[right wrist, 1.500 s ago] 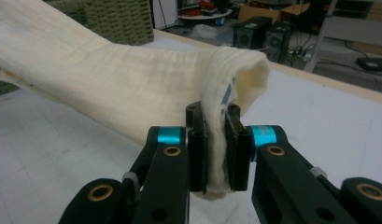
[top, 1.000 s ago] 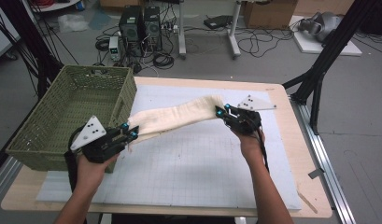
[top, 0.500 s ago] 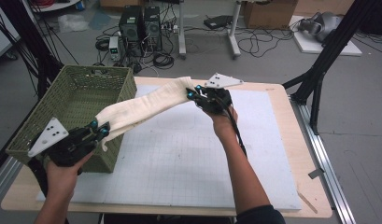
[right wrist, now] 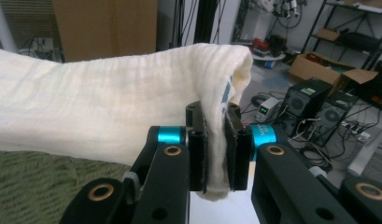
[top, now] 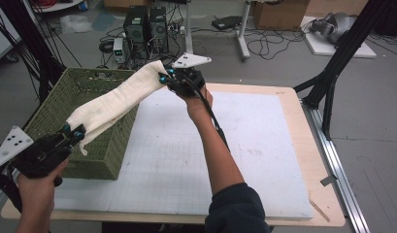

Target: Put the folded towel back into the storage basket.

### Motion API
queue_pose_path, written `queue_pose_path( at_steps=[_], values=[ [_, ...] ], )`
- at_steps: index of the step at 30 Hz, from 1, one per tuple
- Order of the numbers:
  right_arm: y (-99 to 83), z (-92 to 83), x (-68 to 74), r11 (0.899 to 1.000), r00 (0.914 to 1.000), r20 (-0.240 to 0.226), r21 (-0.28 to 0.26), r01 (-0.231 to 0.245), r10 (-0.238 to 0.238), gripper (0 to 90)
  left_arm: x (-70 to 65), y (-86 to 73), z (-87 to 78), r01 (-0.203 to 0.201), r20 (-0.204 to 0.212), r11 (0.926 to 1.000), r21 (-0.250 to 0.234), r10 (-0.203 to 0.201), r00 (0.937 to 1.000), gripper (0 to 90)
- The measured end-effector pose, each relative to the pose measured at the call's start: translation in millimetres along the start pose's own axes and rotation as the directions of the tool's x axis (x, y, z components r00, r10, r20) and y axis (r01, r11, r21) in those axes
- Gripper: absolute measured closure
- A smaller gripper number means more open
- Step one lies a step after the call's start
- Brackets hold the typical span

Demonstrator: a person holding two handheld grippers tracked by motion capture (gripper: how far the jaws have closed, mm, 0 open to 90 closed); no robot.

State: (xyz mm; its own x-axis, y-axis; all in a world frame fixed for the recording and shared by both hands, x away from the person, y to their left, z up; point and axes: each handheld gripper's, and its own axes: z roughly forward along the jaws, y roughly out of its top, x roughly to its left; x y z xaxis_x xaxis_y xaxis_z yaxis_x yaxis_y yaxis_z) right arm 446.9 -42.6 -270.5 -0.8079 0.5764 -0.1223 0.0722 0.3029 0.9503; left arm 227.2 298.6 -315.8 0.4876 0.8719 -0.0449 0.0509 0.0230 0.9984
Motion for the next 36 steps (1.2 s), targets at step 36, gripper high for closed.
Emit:
queue_pose_path(
  at_steps=[36],
  values=[
    [23.9,193.6,54.0,0.985,0.9978,-0.052,0.167,-0.033,0.042,56.3,50.3,-15.1,-20.6,0.091,-0.227,0.9921,0.087,-0.070,0.9714,49.5]
  ],
)
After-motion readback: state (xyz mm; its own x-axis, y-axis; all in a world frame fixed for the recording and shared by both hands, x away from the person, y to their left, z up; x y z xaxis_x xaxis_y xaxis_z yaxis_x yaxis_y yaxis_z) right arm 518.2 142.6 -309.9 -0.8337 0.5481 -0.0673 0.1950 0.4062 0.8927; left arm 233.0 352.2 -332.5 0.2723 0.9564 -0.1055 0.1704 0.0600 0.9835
